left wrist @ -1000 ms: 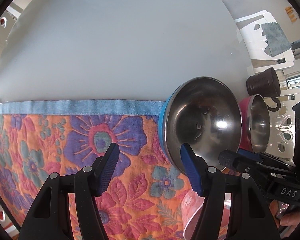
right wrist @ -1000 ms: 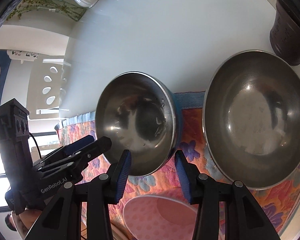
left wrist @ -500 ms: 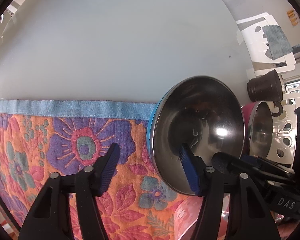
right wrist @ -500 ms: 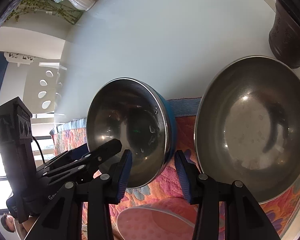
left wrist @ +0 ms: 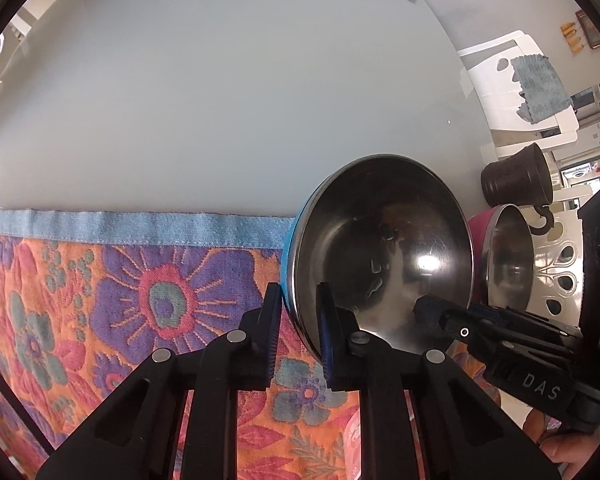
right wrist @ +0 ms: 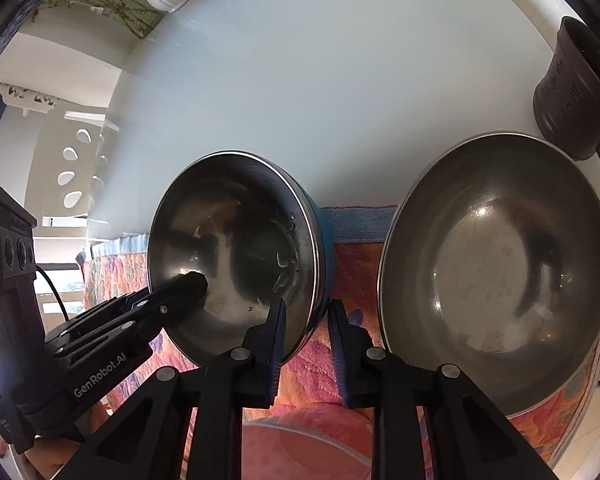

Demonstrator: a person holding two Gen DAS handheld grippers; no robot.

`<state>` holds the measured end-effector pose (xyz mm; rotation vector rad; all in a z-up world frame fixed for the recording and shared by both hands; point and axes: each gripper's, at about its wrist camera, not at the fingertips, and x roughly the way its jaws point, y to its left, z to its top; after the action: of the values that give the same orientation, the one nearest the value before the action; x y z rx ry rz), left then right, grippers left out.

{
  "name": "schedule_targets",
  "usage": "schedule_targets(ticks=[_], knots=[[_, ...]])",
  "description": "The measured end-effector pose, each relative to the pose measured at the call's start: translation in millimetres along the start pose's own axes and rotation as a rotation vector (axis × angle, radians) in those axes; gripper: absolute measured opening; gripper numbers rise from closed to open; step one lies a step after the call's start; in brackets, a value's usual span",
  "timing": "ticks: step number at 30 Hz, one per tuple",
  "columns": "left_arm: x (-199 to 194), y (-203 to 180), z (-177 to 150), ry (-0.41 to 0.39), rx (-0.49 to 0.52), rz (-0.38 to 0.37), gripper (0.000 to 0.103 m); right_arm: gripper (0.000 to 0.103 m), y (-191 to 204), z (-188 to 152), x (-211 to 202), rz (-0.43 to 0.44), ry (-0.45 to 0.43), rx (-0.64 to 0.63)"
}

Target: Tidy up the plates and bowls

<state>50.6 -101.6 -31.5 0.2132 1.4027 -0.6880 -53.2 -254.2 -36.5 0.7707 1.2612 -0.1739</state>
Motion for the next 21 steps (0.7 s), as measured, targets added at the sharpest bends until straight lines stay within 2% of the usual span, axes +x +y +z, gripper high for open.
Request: schedule_targets(ticks=[21], knots=[[-34,-4,-8,-0.045,-0.012,0.009,0.014,0.019,0,-8,-23,0.021,-0.022,-0.007]])
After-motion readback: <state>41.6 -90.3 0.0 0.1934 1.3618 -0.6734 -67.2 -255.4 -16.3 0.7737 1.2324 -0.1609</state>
